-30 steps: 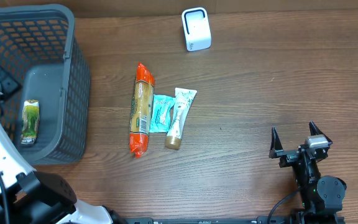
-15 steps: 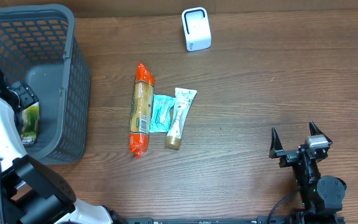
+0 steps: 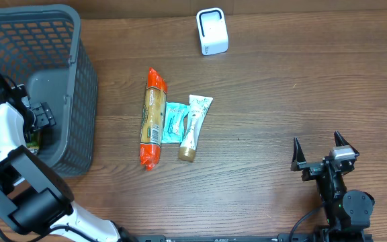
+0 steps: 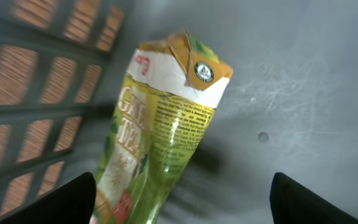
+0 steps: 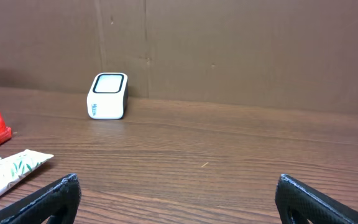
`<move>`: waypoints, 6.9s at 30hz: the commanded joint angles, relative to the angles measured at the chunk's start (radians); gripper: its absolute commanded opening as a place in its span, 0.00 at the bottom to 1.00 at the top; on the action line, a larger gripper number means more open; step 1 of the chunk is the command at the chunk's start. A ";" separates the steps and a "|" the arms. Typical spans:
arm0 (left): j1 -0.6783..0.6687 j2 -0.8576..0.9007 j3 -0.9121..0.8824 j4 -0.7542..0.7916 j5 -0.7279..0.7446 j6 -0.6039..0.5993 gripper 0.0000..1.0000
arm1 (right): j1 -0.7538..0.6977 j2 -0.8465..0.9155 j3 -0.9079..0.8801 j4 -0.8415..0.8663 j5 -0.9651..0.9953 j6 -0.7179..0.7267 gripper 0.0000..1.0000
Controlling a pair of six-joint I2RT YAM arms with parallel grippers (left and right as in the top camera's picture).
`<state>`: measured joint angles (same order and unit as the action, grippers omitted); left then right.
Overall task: Scan the item barcode
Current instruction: 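Reach the left gripper into the basket toward the yellow-green snack pack, then close the left gripper on the Pokka green tea pouch in the basket, then lift the pouch out and carry it right of the Pantene tube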
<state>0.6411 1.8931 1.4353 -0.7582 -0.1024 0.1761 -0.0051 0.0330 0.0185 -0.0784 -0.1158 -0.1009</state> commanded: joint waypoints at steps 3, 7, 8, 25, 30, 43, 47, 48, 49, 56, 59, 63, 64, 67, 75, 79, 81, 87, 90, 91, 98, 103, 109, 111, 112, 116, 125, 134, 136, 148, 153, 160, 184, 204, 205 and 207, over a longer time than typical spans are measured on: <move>-0.006 0.034 -0.007 0.014 -0.010 0.038 0.77 | -0.003 -0.005 -0.010 0.005 0.003 -0.001 1.00; -0.006 0.058 -0.007 0.019 -0.009 0.038 0.76 | -0.003 -0.005 -0.010 0.005 0.003 -0.001 1.00; -0.006 0.064 -0.007 0.018 -0.009 0.037 0.75 | -0.003 -0.005 -0.010 0.005 0.003 -0.001 1.00; -0.008 0.098 -0.020 0.019 0.018 0.034 0.34 | -0.003 -0.005 -0.010 0.005 0.003 -0.001 1.00; -0.008 0.098 -0.049 0.036 0.021 0.033 0.08 | -0.003 -0.005 -0.010 0.005 0.003 -0.001 1.00; -0.023 0.031 0.177 -0.138 0.194 -0.045 0.04 | -0.003 -0.005 -0.010 0.005 0.003 -0.001 1.00; -0.027 -0.023 0.301 -0.204 0.243 -0.063 0.04 | -0.003 -0.005 -0.010 0.005 0.003 -0.001 1.00; -0.026 -0.034 0.317 -0.209 0.255 -0.068 0.04 | -0.003 -0.005 -0.010 0.005 0.003 -0.001 1.00; -0.026 -0.048 0.327 -0.211 0.268 -0.068 0.04 | -0.003 -0.005 -0.010 0.005 0.003 -0.001 1.00; -0.026 -0.096 0.328 -0.214 0.277 -0.068 0.04 | -0.003 -0.005 -0.010 0.005 0.003 -0.001 1.00; -0.026 -0.088 0.305 -0.208 0.275 -0.068 0.37 | -0.003 -0.005 -0.010 0.005 0.003 -0.001 1.00; -0.028 -0.066 0.255 -0.172 0.254 -0.072 0.57 | -0.003 -0.005 -0.010 0.005 0.003 -0.001 1.00; -0.029 -0.060 0.240 -0.158 0.247 -0.072 0.58 | -0.003 -0.005 -0.010 0.005 0.003 -0.001 1.00; -0.031 -0.034 0.181 -0.098 0.245 -0.071 0.59 | -0.003 -0.005 -0.010 0.005 0.003 -0.001 1.00; -0.079 0.068 0.085 0.001 0.222 -0.032 0.61 | -0.003 -0.005 -0.010 0.005 0.003 -0.001 1.00; -0.101 0.124 0.085 0.002 0.222 -0.018 0.57 | -0.003 -0.005 -0.010 0.005 0.003 -0.001 1.00; -0.109 0.145 0.085 0.002 0.221 -0.018 0.56 | -0.003 -0.005 -0.010 0.005 0.003 -0.001 1.00; -0.114 0.181 0.085 -0.016 0.137 -0.020 0.52 | -0.003 -0.005 -0.010 0.005 0.003 -0.001 1.00; -0.113 0.182 0.085 -0.019 0.128 -0.025 0.56 | -0.003 -0.005 -0.010 0.005 0.003 -0.001 1.00; -0.113 0.182 0.085 -0.022 0.125 -0.031 0.58 | -0.003 -0.005 -0.010 0.005 0.003 -0.001 1.00; -0.114 0.179 0.120 -0.034 0.117 -0.058 0.79 | -0.003 -0.005 -0.010 0.005 0.003 -0.001 1.00; -0.114 0.179 0.157 -0.064 0.116 -0.065 0.80 | -0.003 -0.005 -0.010 0.005 0.003 -0.001 1.00; -0.113 0.174 0.159 -0.072 0.084 -0.069 0.79 | -0.003 -0.005 -0.010 0.005 0.003 -0.001 1.00; -0.114 0.170 0.167 -0.073 0.084 -0.069 0.79 | -0.003 -0.005 -0.010 0.005 0.003 -0.001 1.00; -0.114 0.169 0.176 -0.077 0.085 -0.069 0.79 | -0.003 -0.005 -0.010 0.005 0.003 -0.001 1.00; -0.114 0.167 0.257 -0.132 0.102 -0.073 0.79 | -0.003 -0.005 -0.010 0.005 0.003 -0.001 1.00; -0.112 0.167 0.314 -0.173 0.068 -0.030 0.80 | -0.003 -0.005 -0.010 0.005 0.003 -0.001 1.00; -0.103 0.168 0.113 -0.045 0.046 0.039 0.80 | -0.003 -0.005 -0.010 0.005 0.003 -0.001 1.00; -0.103 0.168 0.052 -0.003 0.039 0.039 0.78 | -0.003 -0.005 -0.010 0.005 0.003 -0.001 1.00; -0.103 0.166 0.069 -0.015 0.049 0.017 0.04 | -0.003 -0.005 -0.010 0.005 0.003 -0.001 1.00; -0.107 0.148 0.284 -0.163 0.068 -0.084 0.04 | -0.003 -0.005 -0.010 0.005 0.003 -0.001 1.00; -0.117 0.094 0.612 -0.361 0.229 -0.144 0.04 | -0.003 -0.005 -0.010 0.005 0.003 -0.001 1.00; -0.778 -0.122 0.752 -0.647 0.370 -0.307 0.04 | -0.003 -0.005 -0.010 0.005 0.003 -0.001 1.00; -1.273 -0.063 -0.027 -0.014 0.151 -0.626 0.15 | -0.003 -0.005 -0.010 0.005 0.003 -0.001 1.00; -1.277 -0.063 -0.047 0.010 0.151 -0.626 0.20 | -0.003 -0.005 -0.010 0.005 0.003 -0.001 1.00; -1.283 -0.063 -0.076 0.042 0.151 -0.627 0.40 | -0.003 -0.005 -0.010 0.005 0.003 -0.001 1.00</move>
<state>-0.6323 1.8526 1.3895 -0.7509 0.0879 -0.4271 -0.0051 0.0330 0.0185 -0.0788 -0.1158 -0.1017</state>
